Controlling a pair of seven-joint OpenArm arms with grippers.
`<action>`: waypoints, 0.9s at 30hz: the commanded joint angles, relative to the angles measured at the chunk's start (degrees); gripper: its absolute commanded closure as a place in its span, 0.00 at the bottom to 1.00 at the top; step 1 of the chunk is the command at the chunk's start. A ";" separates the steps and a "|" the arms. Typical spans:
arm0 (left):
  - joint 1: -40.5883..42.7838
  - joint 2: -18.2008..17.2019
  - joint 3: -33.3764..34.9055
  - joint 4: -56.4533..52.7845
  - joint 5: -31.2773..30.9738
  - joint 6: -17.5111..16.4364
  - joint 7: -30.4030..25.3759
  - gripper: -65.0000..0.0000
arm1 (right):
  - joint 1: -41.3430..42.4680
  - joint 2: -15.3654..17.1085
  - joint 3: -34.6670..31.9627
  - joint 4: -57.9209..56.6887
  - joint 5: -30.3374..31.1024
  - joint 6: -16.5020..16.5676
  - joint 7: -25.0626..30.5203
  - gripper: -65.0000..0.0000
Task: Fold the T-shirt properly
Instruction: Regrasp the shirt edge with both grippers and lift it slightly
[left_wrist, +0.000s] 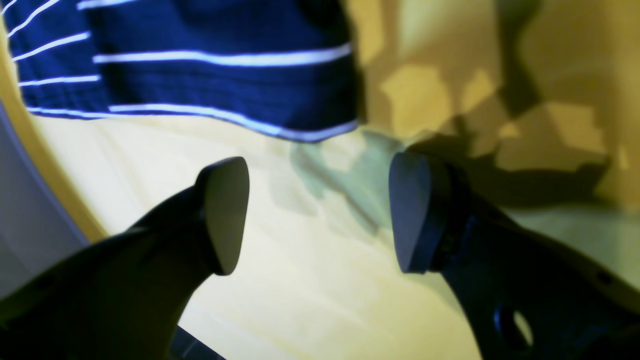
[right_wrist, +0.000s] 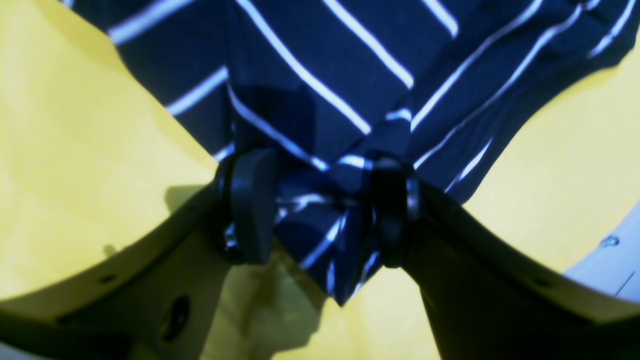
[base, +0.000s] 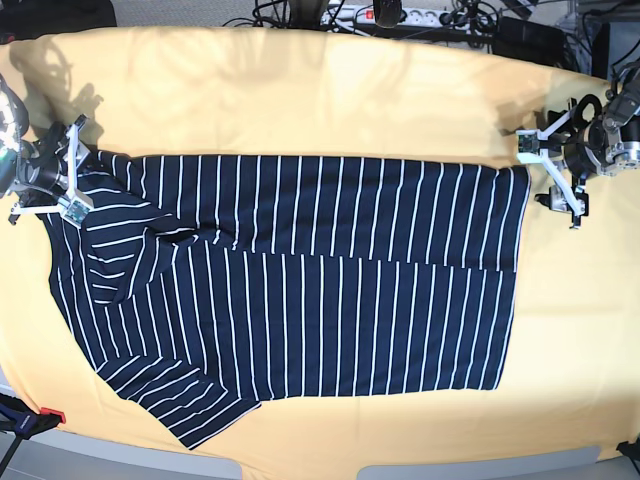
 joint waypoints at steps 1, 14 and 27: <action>-0.66 -1.55 -0.74 0.42 0.00 1.11 -1.33 0.32 | 0.63 1.66 0.79 0.61 -0.33 -0.44 0.24 0.49; -0.66 -0.90 -0.74 -1.11 3.58 2.89 -11.67 0.42 | 0.66 1.66 0.79 0.61 -2.19 -1.68 -0.26 0.49; -1.16 2.27 -0.72 -2.73 3.63 3.23 -13.11 0.48 | 0.66 1.66 0.79 0.61 -2.12 -1.66 -1.11 0.49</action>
